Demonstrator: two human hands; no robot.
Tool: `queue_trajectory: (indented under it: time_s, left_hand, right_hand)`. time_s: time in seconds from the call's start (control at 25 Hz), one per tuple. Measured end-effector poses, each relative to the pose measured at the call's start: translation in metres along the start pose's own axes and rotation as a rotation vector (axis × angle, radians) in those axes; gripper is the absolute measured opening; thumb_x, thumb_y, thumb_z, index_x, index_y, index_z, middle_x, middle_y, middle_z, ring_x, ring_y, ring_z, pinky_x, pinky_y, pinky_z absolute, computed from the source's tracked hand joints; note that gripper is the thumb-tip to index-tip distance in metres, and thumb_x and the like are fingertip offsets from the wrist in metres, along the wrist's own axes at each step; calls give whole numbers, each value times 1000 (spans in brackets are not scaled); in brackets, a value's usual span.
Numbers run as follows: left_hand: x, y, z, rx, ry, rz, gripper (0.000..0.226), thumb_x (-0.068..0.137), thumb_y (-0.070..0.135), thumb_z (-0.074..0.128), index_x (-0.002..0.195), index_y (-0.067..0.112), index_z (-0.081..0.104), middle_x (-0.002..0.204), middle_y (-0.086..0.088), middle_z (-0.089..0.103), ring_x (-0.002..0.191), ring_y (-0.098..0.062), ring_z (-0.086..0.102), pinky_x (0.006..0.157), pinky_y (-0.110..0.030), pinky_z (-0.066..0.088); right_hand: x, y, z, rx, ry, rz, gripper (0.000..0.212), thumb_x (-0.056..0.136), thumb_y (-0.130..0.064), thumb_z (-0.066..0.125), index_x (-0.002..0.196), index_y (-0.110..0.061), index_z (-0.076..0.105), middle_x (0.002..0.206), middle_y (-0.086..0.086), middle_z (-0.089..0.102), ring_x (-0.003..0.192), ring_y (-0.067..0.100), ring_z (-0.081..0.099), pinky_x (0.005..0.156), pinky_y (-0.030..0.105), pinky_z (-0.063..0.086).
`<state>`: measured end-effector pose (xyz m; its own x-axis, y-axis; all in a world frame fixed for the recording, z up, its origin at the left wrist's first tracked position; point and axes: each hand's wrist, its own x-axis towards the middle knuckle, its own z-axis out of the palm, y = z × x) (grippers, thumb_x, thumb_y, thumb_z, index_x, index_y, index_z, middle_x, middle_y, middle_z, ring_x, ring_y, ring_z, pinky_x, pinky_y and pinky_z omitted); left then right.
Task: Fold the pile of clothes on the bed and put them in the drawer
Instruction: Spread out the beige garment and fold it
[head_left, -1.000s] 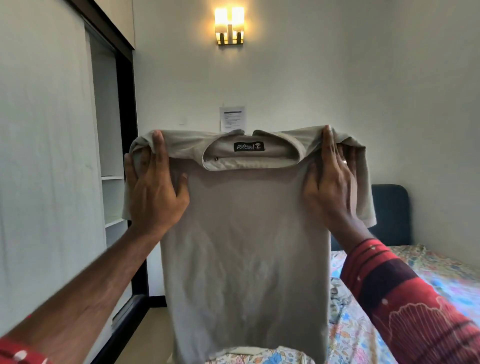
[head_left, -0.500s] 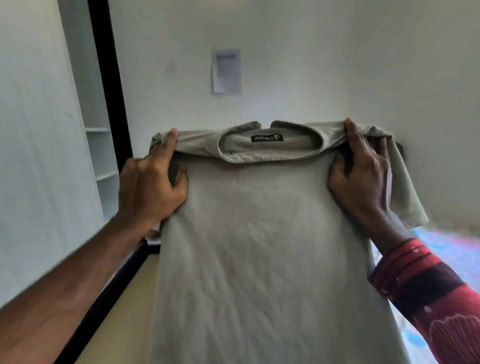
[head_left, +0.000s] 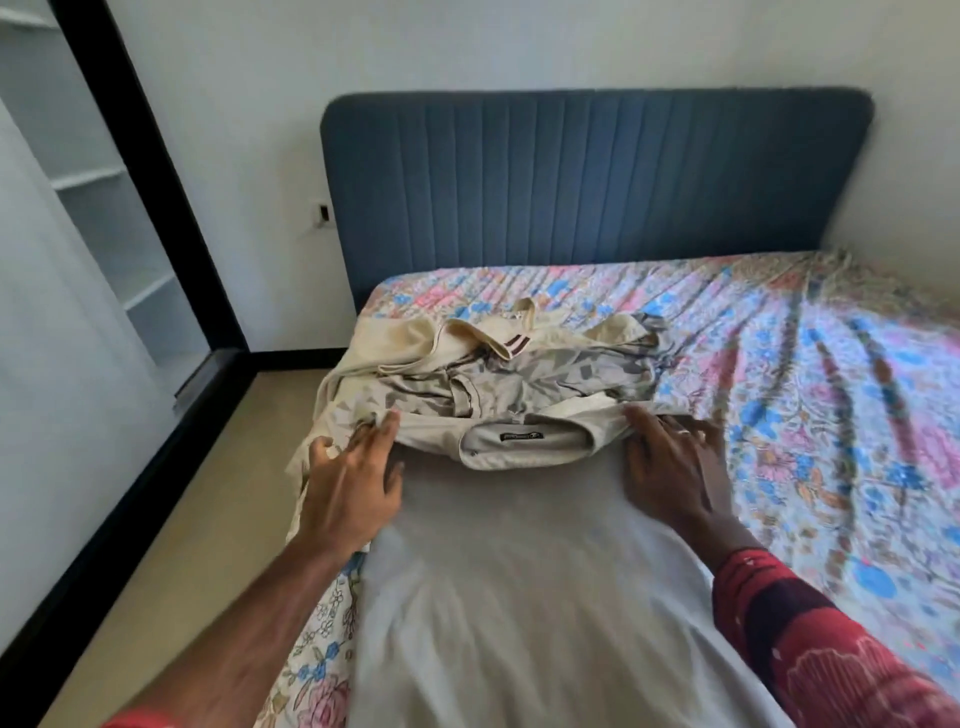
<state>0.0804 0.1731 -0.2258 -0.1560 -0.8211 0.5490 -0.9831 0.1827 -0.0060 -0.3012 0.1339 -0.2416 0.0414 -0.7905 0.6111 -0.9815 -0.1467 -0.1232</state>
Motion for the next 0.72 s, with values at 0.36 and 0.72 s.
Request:
queue_trajectory:
  time_s: [0.36,0.72]
  left_hand:
    - [102,-21,100,-206,-309,-571,28,91,20,65,117,17,59,118,-15,66,116,-41,59,101,-56,36]
    - [1,-63,62,-325,-563,-598,51,71,73,77,99,35,58,93,7,67,88,-29,68,78,-45,56]
  right_hand:
    - [77,8,74,-155,-456,289,30,89,-43,63,108,-20,61,103,14,70,93,39,68,76,44,49]
    - [21,91,47,-73,-726,577,72,88,-73,46,122,-12,62,133,17,55,123,38,53,100,54,47]
